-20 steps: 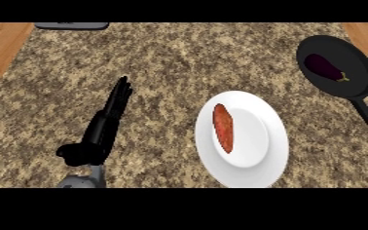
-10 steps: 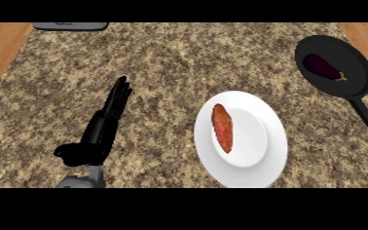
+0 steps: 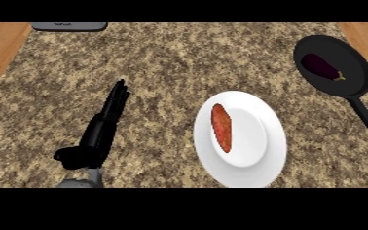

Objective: Pick the eggplant from the plate and place it in the pan

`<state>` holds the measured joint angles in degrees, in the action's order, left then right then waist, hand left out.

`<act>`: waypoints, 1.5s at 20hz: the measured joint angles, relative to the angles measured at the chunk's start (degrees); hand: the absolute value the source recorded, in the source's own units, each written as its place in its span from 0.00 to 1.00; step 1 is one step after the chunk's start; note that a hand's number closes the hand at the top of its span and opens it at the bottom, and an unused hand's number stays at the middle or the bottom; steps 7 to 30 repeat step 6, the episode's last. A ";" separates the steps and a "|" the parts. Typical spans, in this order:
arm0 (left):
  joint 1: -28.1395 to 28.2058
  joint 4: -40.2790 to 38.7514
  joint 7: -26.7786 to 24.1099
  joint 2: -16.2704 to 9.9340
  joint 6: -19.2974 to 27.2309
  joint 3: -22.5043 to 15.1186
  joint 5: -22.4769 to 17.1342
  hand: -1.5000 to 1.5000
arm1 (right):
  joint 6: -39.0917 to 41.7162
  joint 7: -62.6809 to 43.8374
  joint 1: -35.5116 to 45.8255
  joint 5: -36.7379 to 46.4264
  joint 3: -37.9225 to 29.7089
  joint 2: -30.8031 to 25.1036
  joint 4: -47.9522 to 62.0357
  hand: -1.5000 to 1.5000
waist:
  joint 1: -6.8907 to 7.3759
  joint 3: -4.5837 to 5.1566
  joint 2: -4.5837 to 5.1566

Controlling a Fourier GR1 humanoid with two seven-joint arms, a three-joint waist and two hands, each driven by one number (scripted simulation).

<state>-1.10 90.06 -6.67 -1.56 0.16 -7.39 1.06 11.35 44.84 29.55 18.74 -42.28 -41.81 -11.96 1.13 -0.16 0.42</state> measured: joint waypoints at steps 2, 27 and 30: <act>-0.10 -0.20 0.08 0.10 -0.09 0.01 0.05 0.50 | -0.66 0.18 -0.13 -0.01 0.80 0.38 -0.13 0.00 | -0.03 0.01 -0.02; -0.03 0.76 1.13 0.18 0.00 -0.07 -0.09 0.50 | -3.21 0.84 -0.58 -0.25 1.87 0.37 -0.84 0.00 | -0.03 0.02 -0.04; -0.03 0.76 1.13 0.18 0.00 -0.07 -0.09 0.50 | -3.21 0.84 -0.58 -0.25 1.87 0.37 -0.84 0.00 | -0.03 0.02 -0.04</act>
